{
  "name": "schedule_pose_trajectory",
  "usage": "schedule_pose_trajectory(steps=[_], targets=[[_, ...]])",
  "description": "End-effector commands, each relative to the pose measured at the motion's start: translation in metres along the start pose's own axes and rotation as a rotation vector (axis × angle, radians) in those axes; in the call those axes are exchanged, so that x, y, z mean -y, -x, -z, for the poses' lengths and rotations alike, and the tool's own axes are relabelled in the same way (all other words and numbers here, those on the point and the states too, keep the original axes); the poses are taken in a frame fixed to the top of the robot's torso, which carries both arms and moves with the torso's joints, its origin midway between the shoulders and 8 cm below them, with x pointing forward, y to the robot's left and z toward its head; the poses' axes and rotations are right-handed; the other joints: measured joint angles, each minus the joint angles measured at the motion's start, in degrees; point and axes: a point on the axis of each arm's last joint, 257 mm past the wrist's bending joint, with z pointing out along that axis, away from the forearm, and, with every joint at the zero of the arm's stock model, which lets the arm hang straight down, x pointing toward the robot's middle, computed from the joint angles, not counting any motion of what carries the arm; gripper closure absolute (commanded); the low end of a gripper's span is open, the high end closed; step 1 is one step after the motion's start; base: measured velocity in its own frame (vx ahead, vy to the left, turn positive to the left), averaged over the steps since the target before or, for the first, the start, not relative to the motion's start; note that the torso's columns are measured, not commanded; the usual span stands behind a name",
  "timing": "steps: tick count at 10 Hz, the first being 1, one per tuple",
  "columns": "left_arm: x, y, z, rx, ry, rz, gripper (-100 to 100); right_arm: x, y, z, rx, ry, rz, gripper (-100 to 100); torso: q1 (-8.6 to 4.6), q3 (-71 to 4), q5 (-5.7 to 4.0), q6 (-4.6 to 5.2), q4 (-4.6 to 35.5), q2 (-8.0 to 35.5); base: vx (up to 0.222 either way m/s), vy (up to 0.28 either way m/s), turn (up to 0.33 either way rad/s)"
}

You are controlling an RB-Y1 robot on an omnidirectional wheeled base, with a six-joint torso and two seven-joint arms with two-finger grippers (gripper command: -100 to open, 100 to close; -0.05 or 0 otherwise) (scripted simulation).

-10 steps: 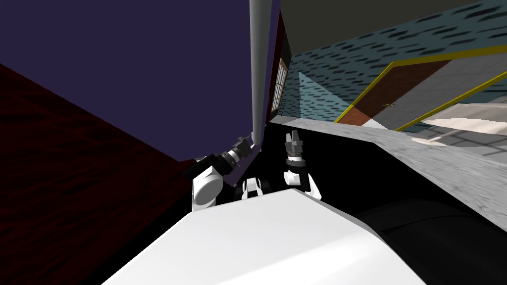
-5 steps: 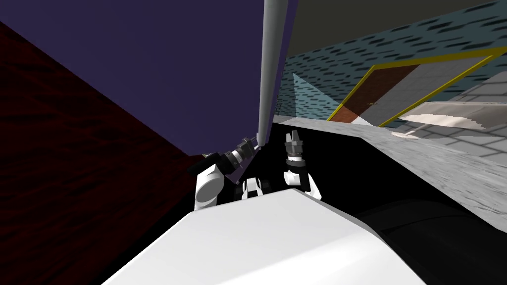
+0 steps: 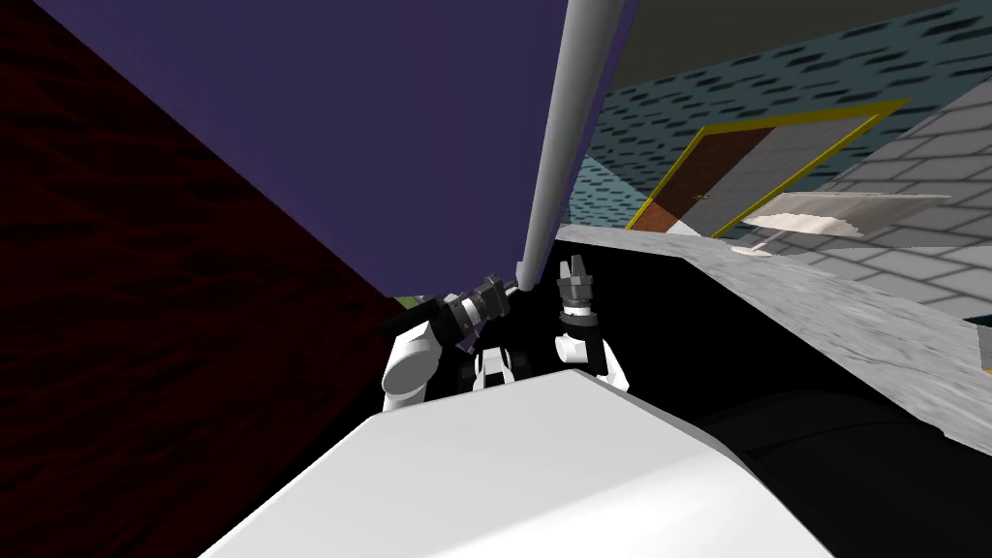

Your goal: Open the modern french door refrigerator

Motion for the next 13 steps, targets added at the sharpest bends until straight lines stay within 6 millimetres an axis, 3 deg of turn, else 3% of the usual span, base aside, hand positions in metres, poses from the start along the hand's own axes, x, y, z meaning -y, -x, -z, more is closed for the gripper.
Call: schedule_pose_trajectory(steps=[1, 2, 5, 11, 12, 13], targets=[[-0.005, -0.023, -0.002, -0.076, 0.024, -0.009, 100, 0.0, 0.0, 0.0, 0.0, 0.0, 0.0, 0, -0.17, -0.1, -0.05, 0.08, 0.0, -0.1, -0.098, 0.158, -0.093], [-0.006, -0.021, -0.001, -0.063, 0.039, 0.001, -100, 0.0, 0.0, 0.0, 0.0, 0.0, 0.0, 0, -0.17, -0.1, -0.06, 0.06, 0.0, 0.0, -0.03, 0.068, 0.106], [0.001, -0.044, 0.005, -0.108, 0.063, 0.003, -100, 0.0, 0.0, 0.0, 0.0, 0.0, 0.0, 0, -0.7, -0.6, -0.28, 0.07, -0.4, -1.0, 0.048, -0.057, 0.188], [0.008, -0.088, 0.022, -0.187, 0.119, -0.008, -100, -0.003, 0.002, 0.0, 0.003, 0.008, 0.0, 0, 0.39, -0.1, 0.17, -0.13, 0.0, 0.0, 0.045, -0.052, 0.162], [0.001, -0.071, 0.02, -0.147, 0.139, -0.004, -100, -0.004, 0.003, 0.0, 0.005, 0.011, 0.0, 0, 0.51, -0.3, 0.27, -0.16, 0.1, 0.1, 0.019, -0.035, 0.037], [-0.001, -0.071, 0.02, -0.145, 0.147, -0.002, 0, -0.004, 0.003, 0.0, 0.005, 0.011, 0.0, 0, 0.47, -0.2, 0.19, -0.07, 0.0, 0.0, 0.006, -0.014, -0.015]])
